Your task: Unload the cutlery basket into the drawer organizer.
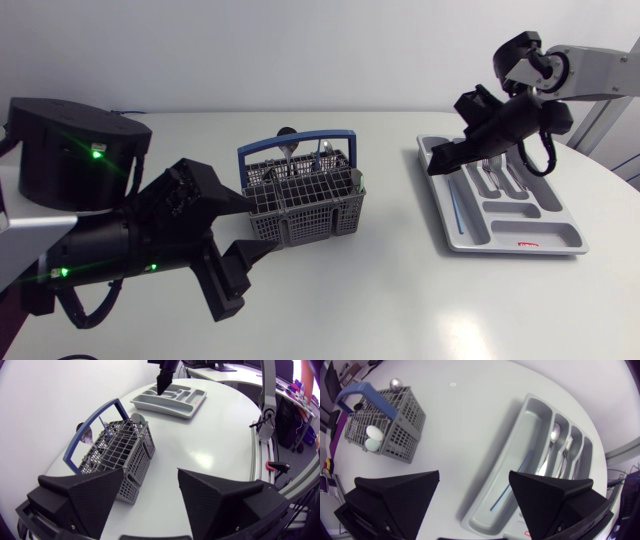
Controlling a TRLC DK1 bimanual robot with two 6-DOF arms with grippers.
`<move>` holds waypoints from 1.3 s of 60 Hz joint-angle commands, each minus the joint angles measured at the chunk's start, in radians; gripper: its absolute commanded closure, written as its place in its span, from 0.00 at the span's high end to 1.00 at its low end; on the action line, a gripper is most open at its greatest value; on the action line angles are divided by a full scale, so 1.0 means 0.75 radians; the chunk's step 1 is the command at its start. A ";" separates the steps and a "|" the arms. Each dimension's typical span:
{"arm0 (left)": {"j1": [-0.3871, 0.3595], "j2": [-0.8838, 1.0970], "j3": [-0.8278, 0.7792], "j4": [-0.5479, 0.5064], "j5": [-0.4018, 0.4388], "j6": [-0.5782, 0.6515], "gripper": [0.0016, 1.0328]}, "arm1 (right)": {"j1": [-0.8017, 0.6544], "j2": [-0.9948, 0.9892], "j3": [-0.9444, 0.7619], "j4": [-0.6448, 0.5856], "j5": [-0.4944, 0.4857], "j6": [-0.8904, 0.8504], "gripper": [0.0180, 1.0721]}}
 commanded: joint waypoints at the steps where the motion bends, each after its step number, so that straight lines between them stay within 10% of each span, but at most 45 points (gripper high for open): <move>1: 0.005 0.032 0.023 0.023 -0.005 -0.024 0.86 | 0.095 -0.087 -0.094 0.060 0.017 -0.010 0.95; 40: 0.007 0.046 -0.004 0.043 -0.011 -0.022 0.86 | 0.622 -0.206 -0.217 0.307 0.256 -0.106 0.65; 78: 0.028 0.018 -0.016 0.033 -0.011 -0.016 0.86 | 0.667 -0.032 -0.131 0.344 0.379 -0.151 0.28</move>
